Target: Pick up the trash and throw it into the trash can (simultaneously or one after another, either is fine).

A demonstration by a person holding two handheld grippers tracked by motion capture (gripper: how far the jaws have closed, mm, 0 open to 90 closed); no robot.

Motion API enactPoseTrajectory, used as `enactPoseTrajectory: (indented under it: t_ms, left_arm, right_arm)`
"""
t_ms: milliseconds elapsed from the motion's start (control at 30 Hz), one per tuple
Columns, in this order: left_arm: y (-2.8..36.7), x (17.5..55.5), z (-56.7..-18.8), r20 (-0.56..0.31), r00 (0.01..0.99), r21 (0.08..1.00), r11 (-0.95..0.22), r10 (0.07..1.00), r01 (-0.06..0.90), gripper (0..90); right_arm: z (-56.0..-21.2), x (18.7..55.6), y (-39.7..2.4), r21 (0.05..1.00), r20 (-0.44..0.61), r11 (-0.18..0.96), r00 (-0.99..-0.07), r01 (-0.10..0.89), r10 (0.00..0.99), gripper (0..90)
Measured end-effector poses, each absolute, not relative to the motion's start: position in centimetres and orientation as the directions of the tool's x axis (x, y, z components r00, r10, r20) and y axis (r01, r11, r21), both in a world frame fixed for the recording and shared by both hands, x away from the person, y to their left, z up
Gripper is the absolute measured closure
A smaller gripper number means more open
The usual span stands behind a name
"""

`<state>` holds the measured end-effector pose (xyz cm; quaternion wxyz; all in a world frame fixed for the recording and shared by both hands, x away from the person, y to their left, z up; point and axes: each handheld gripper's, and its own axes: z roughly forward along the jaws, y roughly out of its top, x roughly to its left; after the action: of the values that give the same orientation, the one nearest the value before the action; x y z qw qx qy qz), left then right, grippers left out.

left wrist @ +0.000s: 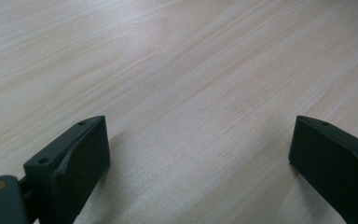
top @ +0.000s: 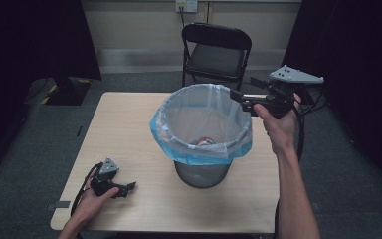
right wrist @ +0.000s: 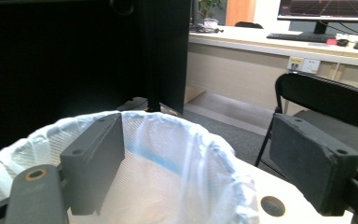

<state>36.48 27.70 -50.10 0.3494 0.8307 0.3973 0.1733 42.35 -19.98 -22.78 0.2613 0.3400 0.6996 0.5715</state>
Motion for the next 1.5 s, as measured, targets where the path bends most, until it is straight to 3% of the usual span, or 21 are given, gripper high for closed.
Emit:
enactPoseTrajectory:
  t_ms: [500,733,1500]
  left_arm:
    - [27.7,36.4,-50.1,0.005,0.621,0.719,-0.434,0.784,0.542,4.7]
    - [27.7,36.5,-50.1,0.005,0.621,0.720,-0.434,0.784,0.542,4.6]
    - [27.7,36.5,-50.1,0.005,0.623,0.718,-0.437,0.782,0.542,4.6]
  right_arm:
    - [-24.0,42.7,-22.9,0.974,0.059,0.079,-0.572,0.214,0.818,17.3]
    - [-24.7,42.4,-24.3,0.974,0.046,0.074,-0.507,0.213,0.861,21.9]
    - [-28.0,41.2,-27.1,0.950,0.026,0.101,-0.399,0.295,0.917,22.3]
